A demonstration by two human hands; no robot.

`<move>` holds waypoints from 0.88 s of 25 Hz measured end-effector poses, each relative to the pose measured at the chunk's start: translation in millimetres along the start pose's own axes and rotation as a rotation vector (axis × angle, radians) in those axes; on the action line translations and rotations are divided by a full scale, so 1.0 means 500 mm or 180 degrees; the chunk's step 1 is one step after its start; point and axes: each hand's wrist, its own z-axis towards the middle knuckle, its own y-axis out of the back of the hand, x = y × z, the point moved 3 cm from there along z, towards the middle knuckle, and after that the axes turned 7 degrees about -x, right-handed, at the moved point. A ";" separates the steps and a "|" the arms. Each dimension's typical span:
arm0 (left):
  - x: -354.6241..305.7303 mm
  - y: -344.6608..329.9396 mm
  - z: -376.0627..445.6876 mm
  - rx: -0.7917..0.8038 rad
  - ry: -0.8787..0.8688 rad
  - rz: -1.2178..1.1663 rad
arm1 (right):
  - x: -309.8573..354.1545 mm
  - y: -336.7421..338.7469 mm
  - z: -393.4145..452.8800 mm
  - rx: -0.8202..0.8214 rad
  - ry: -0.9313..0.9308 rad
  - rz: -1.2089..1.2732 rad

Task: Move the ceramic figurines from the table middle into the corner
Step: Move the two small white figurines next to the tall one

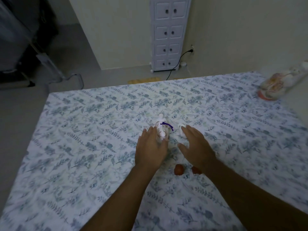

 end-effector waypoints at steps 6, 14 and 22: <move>0.026 -0.058 0.068 0.0171 0.0187 -0.0230 | -0.015 -0.041 0.076 -0.0004 -0.0156 0.0047; -0.058 -0.132 0.108 -0.0063 -0.0269 -0.0806 | -0.158 0.043 0.081 -0.0274 -0.0491 0.0436; -0.373 -0.435 0.161 0.0820 -0.1277 -0.0911 | -0.486 0.291 0.078 -0.1280 -0.1256 0.0477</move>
